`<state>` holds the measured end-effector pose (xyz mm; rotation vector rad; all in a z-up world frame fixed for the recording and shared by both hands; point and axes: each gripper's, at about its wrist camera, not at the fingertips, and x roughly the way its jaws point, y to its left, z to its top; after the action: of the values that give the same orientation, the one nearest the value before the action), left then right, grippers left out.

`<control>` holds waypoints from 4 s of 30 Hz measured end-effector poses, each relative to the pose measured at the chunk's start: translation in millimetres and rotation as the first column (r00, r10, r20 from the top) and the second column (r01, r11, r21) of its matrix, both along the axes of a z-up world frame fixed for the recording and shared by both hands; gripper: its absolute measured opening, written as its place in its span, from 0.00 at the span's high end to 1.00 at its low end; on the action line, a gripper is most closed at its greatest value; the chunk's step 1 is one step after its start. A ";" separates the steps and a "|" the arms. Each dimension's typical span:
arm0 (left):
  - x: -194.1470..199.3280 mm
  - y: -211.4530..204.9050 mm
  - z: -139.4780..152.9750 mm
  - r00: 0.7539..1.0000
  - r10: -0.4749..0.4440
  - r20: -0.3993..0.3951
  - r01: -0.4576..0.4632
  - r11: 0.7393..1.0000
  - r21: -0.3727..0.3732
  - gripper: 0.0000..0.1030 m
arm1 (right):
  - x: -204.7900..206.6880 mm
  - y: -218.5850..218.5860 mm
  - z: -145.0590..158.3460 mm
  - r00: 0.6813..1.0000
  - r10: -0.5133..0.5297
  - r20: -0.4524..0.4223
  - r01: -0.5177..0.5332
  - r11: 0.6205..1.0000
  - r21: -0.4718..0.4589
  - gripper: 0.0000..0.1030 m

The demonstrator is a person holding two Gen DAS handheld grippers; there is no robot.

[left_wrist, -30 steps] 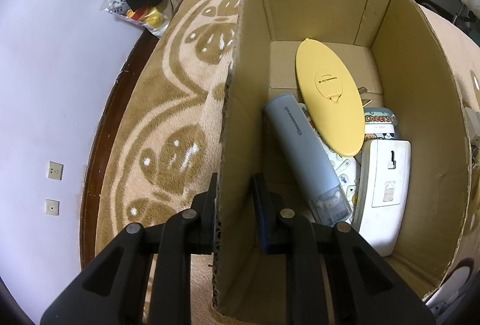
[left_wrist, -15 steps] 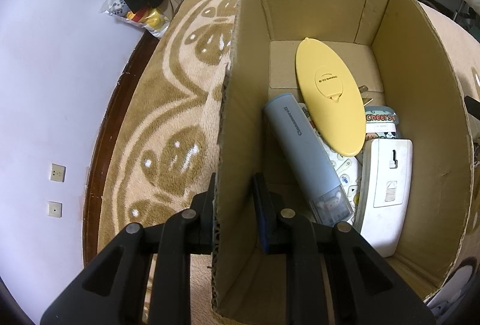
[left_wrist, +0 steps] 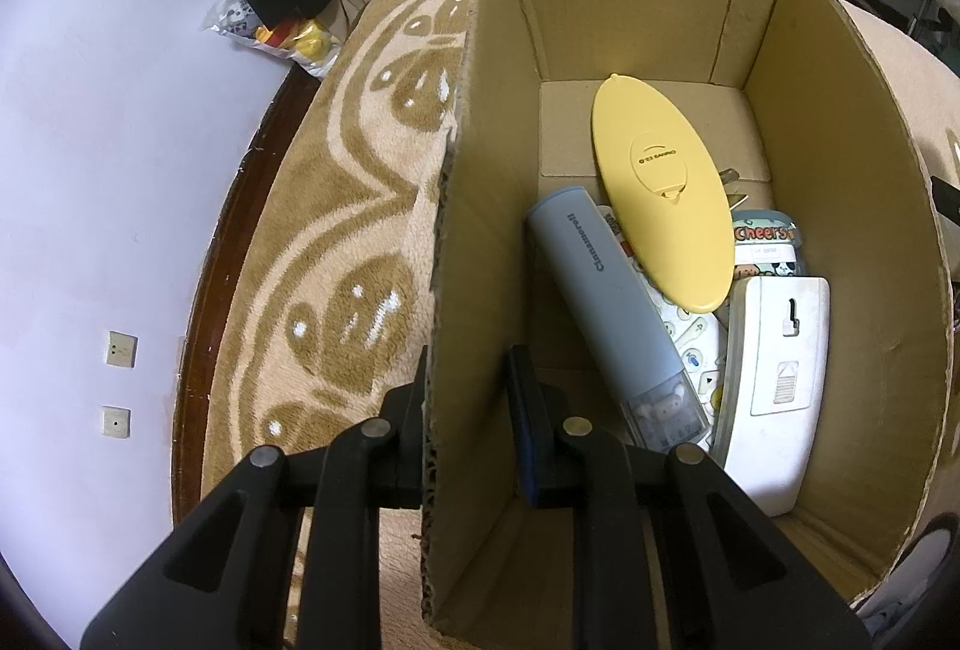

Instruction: Organize rigid objects

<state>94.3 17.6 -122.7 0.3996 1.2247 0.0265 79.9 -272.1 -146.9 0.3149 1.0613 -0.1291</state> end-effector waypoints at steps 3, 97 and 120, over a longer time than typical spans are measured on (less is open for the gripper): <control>0.9 -0.4 -0.7 1.000 0.001 -0.001 -0.001 1.000 -0.001 0.80 | -0.1 0.3 0.0 1.000 -0.002 -0.002 0.002 1.000 -0.008 0.02; 1.2 -7.8 -4.2 1.000 -0.019 0.000 0.019 0.999 0.036 0.79 | -29.5 170.7 114.1 0.871 0.381 0.311 -0.377 0.923 -0.075 0.54; 4.1 -8.4 -4.7 1.000 -0.014 -0.002 0.014 0.999 0.029 0.79 | -23.6 179.3 95.1 0.867 0.416 0.276 -0.426 0.904 -0.026 0.54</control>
<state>98.4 9.2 -127.5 0.4340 1.2241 0.0318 56.3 -92.8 -51.8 0.1206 0.8326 0.3219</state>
